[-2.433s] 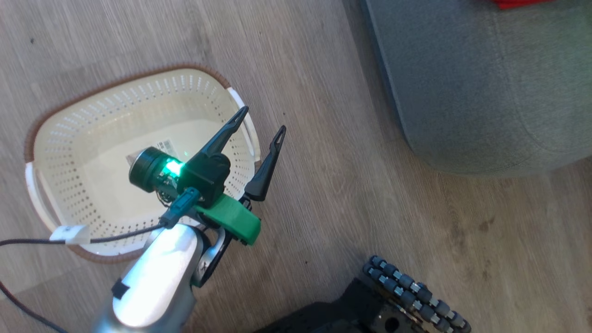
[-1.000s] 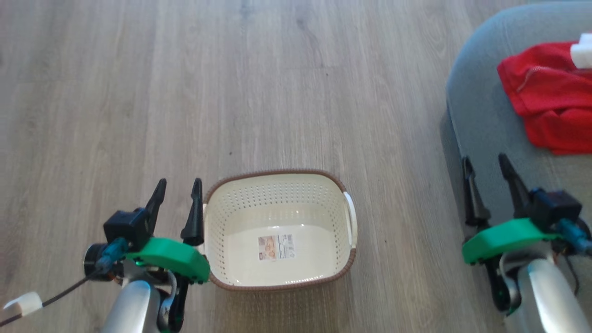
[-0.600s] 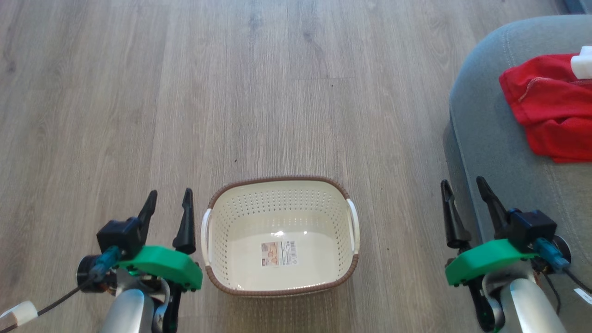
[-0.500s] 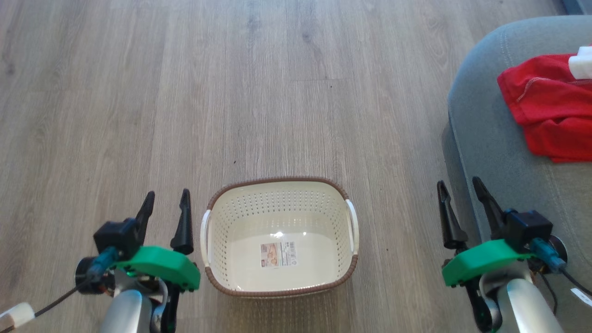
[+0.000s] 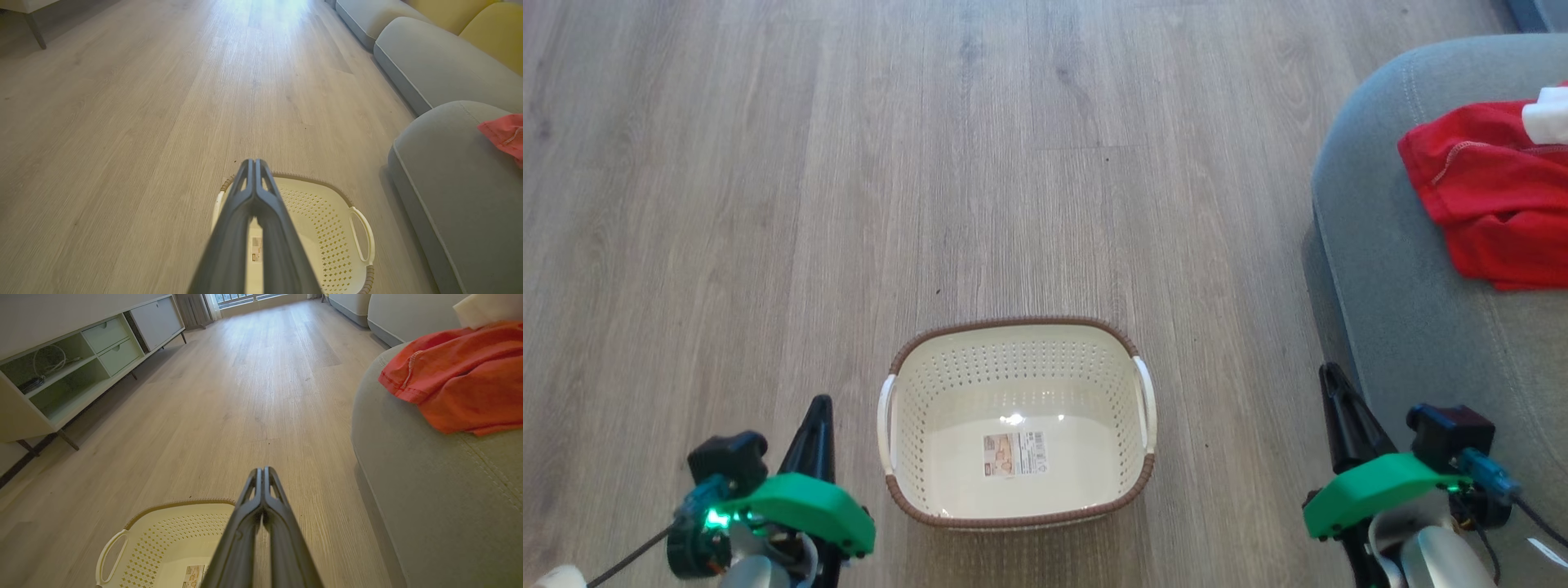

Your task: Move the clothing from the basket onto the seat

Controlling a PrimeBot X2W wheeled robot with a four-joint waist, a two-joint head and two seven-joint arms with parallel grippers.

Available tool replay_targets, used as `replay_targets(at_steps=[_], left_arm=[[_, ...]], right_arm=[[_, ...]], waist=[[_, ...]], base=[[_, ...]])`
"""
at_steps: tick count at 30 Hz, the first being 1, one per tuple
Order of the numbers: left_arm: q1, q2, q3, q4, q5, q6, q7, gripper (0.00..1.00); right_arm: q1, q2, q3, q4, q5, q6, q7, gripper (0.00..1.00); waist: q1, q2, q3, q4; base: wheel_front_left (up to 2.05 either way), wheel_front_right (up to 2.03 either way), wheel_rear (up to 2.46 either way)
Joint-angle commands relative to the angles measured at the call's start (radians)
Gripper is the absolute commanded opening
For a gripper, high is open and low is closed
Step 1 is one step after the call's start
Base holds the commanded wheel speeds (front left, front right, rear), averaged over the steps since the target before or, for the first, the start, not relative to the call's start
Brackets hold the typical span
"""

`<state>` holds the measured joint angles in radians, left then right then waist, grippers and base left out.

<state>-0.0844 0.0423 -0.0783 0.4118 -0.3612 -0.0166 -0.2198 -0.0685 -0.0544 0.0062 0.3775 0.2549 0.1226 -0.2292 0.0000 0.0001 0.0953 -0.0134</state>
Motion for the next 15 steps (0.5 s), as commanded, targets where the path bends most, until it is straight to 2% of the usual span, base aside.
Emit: replay_targets(at_steps=[1, 15], left_arm=[[-0.040, 0.003, 0.015, -0.035, -0.030, -0.008, 0.006, 0.00], [-0.036, 0.003, 0.034, -0.052, -0.169, -0.020, 0.042, 0.00]], right_arm=[[-0.030, -0.003, -0.005, -0.036, 0.034, 0.001, 0.007, 0.00], [-0.031, -0.006, -0.013, -0.047, 0.188, 0.002, 0.042, 0.00]], waist=[[0.0000, -0.0001, -0.001, 0.000], [0.0000, -0.0001, -0.012, 0.002]], base=[[0.00, 0.00, 0.00], [0.00, 0.00, 0.00]])
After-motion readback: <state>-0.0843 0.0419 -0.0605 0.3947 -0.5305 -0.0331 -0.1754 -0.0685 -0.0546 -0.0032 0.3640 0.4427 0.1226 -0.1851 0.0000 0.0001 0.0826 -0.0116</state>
